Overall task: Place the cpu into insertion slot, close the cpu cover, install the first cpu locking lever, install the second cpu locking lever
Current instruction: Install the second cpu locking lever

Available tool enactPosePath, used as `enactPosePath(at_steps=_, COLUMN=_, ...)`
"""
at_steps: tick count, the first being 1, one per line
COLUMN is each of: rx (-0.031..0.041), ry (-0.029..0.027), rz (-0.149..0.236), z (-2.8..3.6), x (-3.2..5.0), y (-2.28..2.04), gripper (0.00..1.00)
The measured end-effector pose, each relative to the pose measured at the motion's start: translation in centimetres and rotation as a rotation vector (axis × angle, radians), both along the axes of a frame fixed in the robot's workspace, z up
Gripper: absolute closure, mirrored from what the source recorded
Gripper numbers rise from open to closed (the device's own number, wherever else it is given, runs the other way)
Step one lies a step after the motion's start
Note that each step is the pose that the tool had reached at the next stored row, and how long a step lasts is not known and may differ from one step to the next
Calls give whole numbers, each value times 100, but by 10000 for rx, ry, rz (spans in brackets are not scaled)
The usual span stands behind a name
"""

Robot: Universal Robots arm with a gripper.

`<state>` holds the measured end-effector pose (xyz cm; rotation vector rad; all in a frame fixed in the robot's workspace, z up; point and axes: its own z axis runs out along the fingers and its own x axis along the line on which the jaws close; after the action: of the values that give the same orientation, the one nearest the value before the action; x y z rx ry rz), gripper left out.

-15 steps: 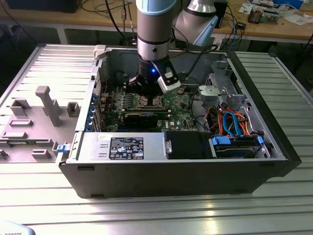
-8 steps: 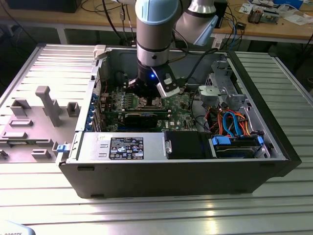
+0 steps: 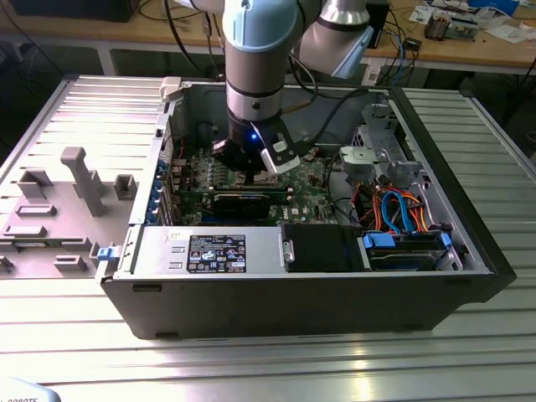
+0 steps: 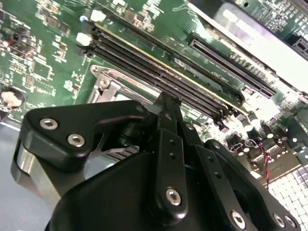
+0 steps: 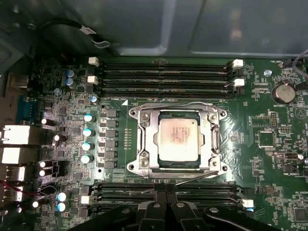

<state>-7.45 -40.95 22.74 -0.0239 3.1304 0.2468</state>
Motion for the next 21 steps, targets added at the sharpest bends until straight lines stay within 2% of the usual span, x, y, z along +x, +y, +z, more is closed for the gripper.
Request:
enactPosePath(at_steps=3, rx=180, ry=4, rz=11, z=-15, x=-41, y=-9, gripper=89)
enactPosePath(at_steps=4, rx=211, ry=4, rz=17, z=-20, x=-59, y=-13, gripper=89)
enactPosePath(at_steps=9, rx=284, ry=6, rz=46, z=-50, x=-106, y=-46, gripper=89)
enactPosePath(at_steps=12, rx=362, ry=10, rz=116, z=-69, x=-132, y=-73, gripper=89)
enactPosePath(at_steps=14, rx=441, ry=12, rz=177, z=-90, x=-151, y=-80, gripper=89)
enactPosePath(at_steps=16, rx=560, ry=13, rz=317, z=-117, x=-161, y=-83, gripper=89)
enactPosePath(at_steps=17, rx=615, ry=13, rz=328, z=-142, x=-231, y=-83, gripper=89)
enactPosePath(at_steps=21, rx=632, ry=19, rz=328, z=-168, x=-238, y=-83, gripper=89)
